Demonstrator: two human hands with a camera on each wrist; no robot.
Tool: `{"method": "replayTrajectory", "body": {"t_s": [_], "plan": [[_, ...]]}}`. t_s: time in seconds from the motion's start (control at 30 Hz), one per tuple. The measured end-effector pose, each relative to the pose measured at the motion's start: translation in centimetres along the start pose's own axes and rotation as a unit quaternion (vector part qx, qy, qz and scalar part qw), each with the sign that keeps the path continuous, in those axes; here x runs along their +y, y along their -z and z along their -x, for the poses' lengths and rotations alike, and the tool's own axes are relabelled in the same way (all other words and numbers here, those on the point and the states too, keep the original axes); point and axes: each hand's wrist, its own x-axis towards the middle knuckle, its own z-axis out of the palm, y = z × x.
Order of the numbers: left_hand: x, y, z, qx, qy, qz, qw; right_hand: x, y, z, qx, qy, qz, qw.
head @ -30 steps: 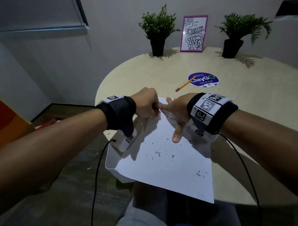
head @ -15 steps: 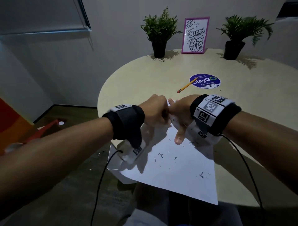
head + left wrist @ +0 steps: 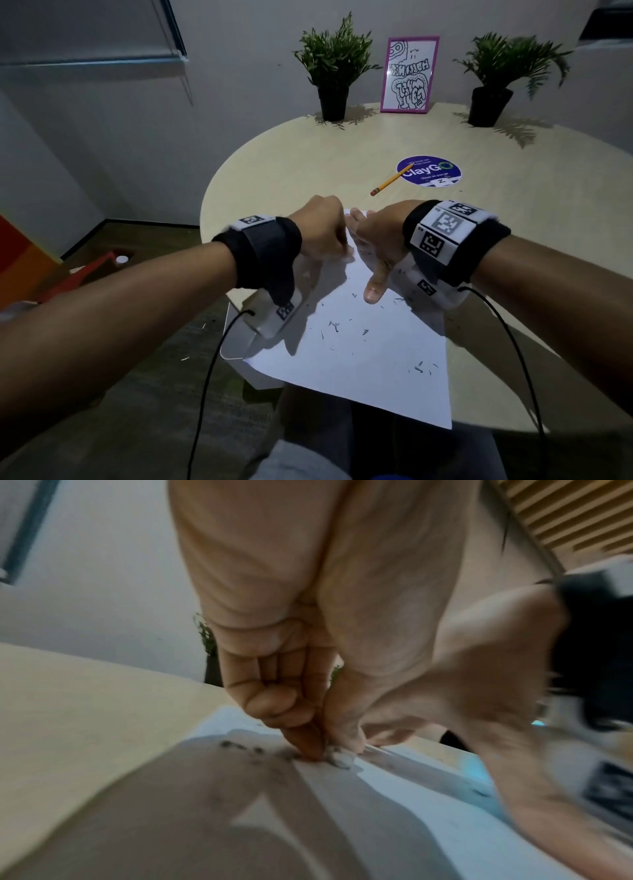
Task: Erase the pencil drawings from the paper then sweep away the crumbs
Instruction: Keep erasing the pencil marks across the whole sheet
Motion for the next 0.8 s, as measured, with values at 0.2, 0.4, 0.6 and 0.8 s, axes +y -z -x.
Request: {"method": "replayTrajectory", "body": {"t_s": [0.2,0.4,0.6,0.8], "plan": [[-1.3,1.6,-0.8,0.028,0.025,-0.035,0.999,-0.1,-0.1,0.0,0.007,-0.003,-0.009,1.000],[-0.5,0.3,0.9,-0.007,-0.052,-0.058,0.997,0.2,-0.2,-0.4,0.001,-0.001,-0.012,1.000],[-2.3,1.7,-0.6,0.032,0.003,-0.048,0.998,0.0,-0.2,-0.1,-0.006,0.002,-0.017,1.000],[-1.6,1.1,1.1,-0.018,-0.103,-0.071,0.992,0.1,0.1,-0.1,-0.016,0.003,-0.017,1.000]]}}
